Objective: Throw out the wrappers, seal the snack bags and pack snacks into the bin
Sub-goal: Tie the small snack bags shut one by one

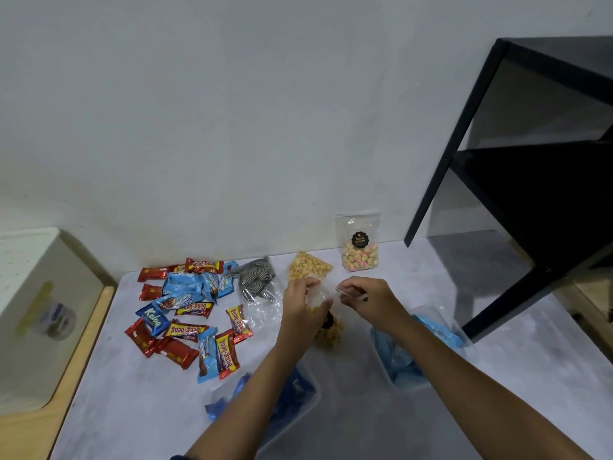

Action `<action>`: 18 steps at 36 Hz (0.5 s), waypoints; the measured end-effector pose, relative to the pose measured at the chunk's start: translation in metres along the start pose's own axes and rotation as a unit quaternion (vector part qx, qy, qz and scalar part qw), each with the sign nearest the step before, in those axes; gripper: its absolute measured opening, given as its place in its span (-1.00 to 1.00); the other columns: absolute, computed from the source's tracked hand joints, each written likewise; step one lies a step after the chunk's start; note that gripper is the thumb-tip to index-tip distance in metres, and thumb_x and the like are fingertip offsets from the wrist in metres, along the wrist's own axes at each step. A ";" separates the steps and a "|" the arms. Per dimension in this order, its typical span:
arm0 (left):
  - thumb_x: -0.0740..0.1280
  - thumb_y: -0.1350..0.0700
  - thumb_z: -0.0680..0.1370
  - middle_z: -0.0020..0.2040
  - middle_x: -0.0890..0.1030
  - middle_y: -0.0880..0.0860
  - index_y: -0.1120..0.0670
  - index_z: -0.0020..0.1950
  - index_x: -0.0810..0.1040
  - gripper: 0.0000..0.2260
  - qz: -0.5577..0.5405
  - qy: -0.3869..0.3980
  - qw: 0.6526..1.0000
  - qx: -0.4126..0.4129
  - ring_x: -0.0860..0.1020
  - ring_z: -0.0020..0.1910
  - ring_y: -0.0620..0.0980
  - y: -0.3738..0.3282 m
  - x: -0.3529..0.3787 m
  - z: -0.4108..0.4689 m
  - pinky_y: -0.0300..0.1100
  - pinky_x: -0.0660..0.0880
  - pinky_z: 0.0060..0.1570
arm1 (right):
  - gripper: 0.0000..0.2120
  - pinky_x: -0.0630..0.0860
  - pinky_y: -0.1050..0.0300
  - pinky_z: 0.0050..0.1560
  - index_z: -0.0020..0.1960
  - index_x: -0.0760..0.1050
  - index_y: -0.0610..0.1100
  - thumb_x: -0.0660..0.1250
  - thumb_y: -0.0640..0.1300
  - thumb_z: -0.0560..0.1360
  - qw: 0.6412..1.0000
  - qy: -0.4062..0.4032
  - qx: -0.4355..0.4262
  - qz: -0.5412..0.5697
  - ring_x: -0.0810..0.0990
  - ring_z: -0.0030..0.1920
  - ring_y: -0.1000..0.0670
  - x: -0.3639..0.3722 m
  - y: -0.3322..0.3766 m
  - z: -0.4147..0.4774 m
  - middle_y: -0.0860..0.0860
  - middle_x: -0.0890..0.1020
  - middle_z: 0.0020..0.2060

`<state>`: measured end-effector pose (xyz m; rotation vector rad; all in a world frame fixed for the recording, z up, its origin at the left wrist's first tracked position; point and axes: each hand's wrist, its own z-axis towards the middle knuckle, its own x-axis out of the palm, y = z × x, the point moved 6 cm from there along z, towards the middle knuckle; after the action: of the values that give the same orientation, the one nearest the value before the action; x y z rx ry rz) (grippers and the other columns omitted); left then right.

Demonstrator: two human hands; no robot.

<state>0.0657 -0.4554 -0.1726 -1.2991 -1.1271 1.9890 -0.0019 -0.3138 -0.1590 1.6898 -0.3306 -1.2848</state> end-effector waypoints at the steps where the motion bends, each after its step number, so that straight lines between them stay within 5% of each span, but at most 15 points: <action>1: 0.42 0.14 0.38 0.11 0.48 0.11 0.16 0.16 0.48 -0.63 0.049 -0.004 0.998 0.036 0.39 0.09 -0.08 0.002 0.001 0.000 -0.27 0.34 0.13 | -0.81 0.43 0.53 -0.13 0.01 0.62 -0.21 0.43 -0.30 0.40 1.000 -0.012 -0.012 -0.008 0.58 -0.15 0.14 -0.002 0.000 0.003 -0.08 0.68 -0.09; 7: 0.36 0.33 0.43 0.45 0.22 0.06 -0.15 0.39 0.18 -0.32 0.027 0.041 0.998 0.041 0.15 0.46 -0.04 0.013 0.018 0.014 -0.20 0.14 0.43 | -0.79 0.44 0.54 -0.11 0.03 0.63 -0.18 0.43 -0.31 0.40 0.999 -0.023 -0.003 0.044 0.57 -0.15 0.24 -0.024 -0.014 0.031 0.03 0.64 -0.14; 12: 0.28 0.32 0.49 0.35 0.22 -0.12 -0.04 0.50 0.05 -0.33 0.031 0.098 0.994 0.044 0.29 0.34 -0.12 0.013 0.042 0.034 -0.13 0.32 0.36 | -0.74 0.44 0.52 -0.04 0.10 0.61 -0.14 0.41 -0.29 0.42 0.997 -0.038 0.011 0.061 0.59 -0.11 0.26 -0.043 -0.038 0.053 -0.06 0.67 -0.06; 18: 0.29 0.34 0.47 0.10 0.32 -0.02 -0.09 0.46 -0.02 -0.27 0.035 0.081 0.996 0.028 0.33 -0.06 -0.24 0.006 0.074 0.066 -0.58 0.26 0.07 | -0.79 0.47 0.51 -0.11 0.03 0.61 -0.23 0.43 -0.33 0.40 0.986 -0.156 -0.014 0.054 0.58 -0.13 0.19 -0.073 -0.054 0.073 -0.02 0.63 -0.11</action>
<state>-0.0248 -0.4258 -0.2009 -1.4600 -0.9547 1.9114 -0.1113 -0.2743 -0.1582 1.4249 -0.5790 -1.4655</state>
